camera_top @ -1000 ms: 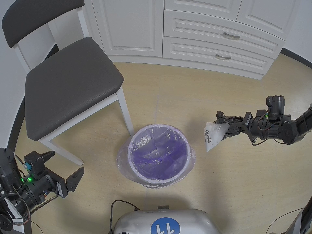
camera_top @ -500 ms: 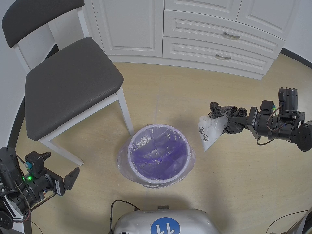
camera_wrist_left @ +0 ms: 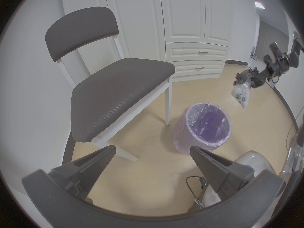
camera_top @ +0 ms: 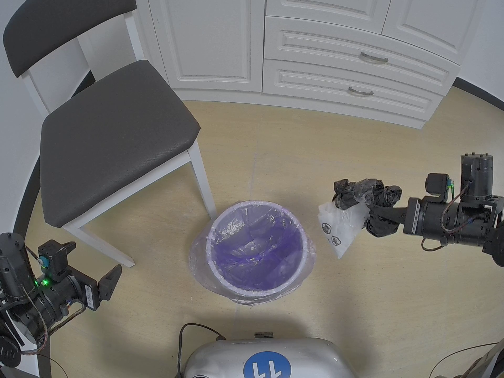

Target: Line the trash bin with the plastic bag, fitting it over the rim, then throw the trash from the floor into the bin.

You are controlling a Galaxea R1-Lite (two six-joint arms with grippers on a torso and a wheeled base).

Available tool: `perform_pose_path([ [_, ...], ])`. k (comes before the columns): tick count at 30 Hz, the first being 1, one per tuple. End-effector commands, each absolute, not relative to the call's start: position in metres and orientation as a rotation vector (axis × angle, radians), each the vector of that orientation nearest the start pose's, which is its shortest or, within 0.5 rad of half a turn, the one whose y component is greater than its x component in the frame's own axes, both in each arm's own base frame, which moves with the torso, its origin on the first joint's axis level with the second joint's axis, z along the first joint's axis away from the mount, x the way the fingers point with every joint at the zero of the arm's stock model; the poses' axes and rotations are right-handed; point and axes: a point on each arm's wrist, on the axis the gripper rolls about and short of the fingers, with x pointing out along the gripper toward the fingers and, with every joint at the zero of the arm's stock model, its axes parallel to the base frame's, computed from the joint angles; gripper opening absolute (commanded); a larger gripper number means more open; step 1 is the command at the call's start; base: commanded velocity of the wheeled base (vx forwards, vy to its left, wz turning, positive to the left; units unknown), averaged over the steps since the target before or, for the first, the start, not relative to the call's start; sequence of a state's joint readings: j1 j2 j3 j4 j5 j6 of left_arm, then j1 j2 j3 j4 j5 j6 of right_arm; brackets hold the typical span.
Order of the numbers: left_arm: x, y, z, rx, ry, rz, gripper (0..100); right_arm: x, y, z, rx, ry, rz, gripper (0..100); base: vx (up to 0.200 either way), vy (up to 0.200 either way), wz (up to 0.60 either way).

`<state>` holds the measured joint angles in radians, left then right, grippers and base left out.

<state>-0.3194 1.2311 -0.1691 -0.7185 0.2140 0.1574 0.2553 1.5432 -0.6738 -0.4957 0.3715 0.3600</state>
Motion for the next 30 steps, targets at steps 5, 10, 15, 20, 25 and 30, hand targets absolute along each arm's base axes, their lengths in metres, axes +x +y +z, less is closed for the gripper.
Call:
perform_pose_path([
  [5,0.140,-0.035,0.140,0.252,0.282,-0.092,100,0.203,0.104,0.155,0.053,0.503,0.677,0,0.000,0.000,0.00],
  [10,0.142,-0.032,0.142,0.263,0.274,-0.073,100,0.200,0.131,0.139,-0.253,0.545,0.570,0,0.000,0.000,0.00],
  [15,0.144,-0.032,0.147,0.260,0.255,-0.067,100,0.192,0.149,0.134,-0.414,0.526,0.571,0,0.000,0.000,0.00],
  [20,0.147,-0.033,0.153,0.270,0.231,-0.068,100,0.194,0.157,0.137,-0.587,0.463,0.616,0,0.000,0.000,0.00],
  [25,0.143,-0.032,0.157,0.269,0.200,-0.070,100,0.199,0.162,0.138,-0.734,0.409,0.666,0,0.000,0.000,0.00],
  [30,0.142,-0.029,0.167,0.260,0.155,-0.048,100,0.218,0.179,0.141,-0.849,0.350,0.698,0,0.000,0.000,0.00],
])
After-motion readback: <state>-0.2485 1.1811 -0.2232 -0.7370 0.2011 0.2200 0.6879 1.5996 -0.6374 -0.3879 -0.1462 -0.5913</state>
